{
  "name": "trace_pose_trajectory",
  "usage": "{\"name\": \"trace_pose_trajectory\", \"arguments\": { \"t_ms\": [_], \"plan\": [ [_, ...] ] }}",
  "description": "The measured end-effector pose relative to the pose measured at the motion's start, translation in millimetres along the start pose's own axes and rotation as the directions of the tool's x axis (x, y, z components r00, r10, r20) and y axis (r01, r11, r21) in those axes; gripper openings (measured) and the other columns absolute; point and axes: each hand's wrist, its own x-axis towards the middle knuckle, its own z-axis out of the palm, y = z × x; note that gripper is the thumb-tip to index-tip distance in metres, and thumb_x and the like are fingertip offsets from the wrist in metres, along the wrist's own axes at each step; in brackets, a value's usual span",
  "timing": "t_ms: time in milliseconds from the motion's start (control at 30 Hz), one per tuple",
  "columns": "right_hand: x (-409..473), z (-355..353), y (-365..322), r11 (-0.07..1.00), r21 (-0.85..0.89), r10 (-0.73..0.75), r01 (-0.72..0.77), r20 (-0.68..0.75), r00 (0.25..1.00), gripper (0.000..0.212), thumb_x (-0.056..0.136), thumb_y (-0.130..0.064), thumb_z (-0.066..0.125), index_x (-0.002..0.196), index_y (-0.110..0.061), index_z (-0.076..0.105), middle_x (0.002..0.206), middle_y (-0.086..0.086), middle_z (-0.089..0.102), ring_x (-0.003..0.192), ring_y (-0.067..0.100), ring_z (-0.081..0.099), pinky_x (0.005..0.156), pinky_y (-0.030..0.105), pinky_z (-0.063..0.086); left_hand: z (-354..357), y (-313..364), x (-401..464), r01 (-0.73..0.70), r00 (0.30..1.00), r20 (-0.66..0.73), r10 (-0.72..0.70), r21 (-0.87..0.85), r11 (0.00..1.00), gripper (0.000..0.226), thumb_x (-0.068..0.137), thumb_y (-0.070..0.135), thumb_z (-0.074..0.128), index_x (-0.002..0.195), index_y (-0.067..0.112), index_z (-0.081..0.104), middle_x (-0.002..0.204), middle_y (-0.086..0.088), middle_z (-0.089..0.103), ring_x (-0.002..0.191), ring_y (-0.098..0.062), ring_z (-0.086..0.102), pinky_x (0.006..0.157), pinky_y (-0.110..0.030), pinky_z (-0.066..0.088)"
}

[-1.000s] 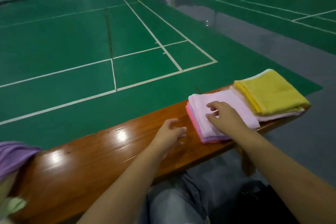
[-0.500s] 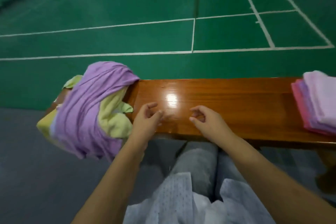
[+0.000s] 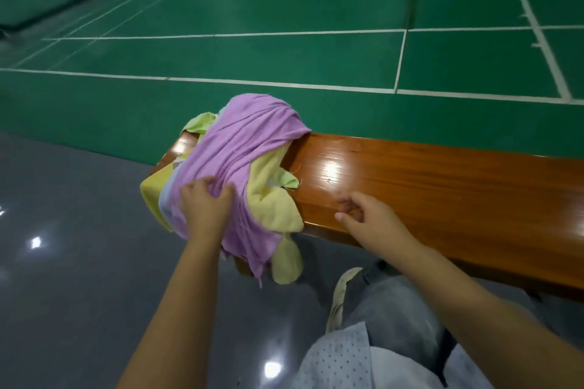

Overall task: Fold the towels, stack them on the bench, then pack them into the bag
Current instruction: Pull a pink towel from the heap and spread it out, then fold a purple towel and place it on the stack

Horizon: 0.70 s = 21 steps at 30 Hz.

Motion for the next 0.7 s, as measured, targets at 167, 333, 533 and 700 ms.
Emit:
{"name": "trace_pose_trajectory", "arguments": {
  "t_ms": [167, 333, 533, 700],
  "plan": [
    [-2.1, -2.1, 2.1, 1.0, -0.003, 0.004, -0.004, -0.016, 1.0, 0.033, 0.092, -0.025, 0.059, 0.124, -0.028, 0.055, 0.104, -0.013, 0.058, 0.087, 0.001, 0.055, 0.066, 0.013, 0.043, 3.7, 4.0, 0.6, 0.044, 0.998, 0.06, -0.036, -0.12, 0.992, 0.009, 0.085, 0.014, 0.064, 0.077, 0.012, 0.066, 0.081, -0.005, 0.066, 0.079, -0.02, 0.059, 0.079, -0.033, 0.05],
    [-3.3, -10.0, 4.2, 1.0, 0.02, 0.001, 0.0, -0.033, 0.999, 0.031, 0.093, -0.024, 0.057, 0.124, -0.027, 0.056, 0.107, -0.011, 0.058, 0.088, 0.002, 0.054, 0.064, 0.012, 0.041, 3.3, 7.6, -1.5, 0.082, 0.995, 0.07, -0.07, -0.174, 0.981, 0.008, 0.093, 0.011, 0.052, 0.087, 0.008, 0.056, 0.074, 0.002, 0.055, 0.071, -0.015, 0.051, 0.058, -0.025, 0.038],
    [-0.5, -15.7, 2.8, 1.0, 0.016, -0.009, 0.01, -0.071, 0.997, 0.028, 0.093, -0.027, 0.057, 0.122, -0.028, 0.055, 0.104, -0.013, 0.056, 0.09, 0.001, 0.053, 0.063, 0.012, 0.042, -7.2, 5.6, 11.6, 0.025, 0.998, 0.065, -0.019, -0.086, 0.996, 0.012, 0.096, 0.016, 0.05, 0.09, 0.007, 0.055, 0.076, 0.001, 0.054, 0.074, -0.018, 0.05, 0.056, -0.024, 0.032],
    [10.8, -13.1, -16.0, 0.999, 0.02, -0.046, 0.047, -0.052, 0.998, 0.029, 0.092, -0.027, 0.058, 0.121, -0.025, 0.056, 0.099, -0.013, 0.057, 0.087, 0.003, 0.055, 0.072, 0.022, 0.049, -10.9, -15.1, 50.6, 0.008, 0.999, -0.036, -0.002, 0.183, 0.983, 0.041, 0.092, 0.027, 0.056, 0.127, 0.005, 0.054, 0.13, -0.02, 0.051, 0.118, -0.037, 0.047, 0.101, -0.043, 0.036]
  ]
}}
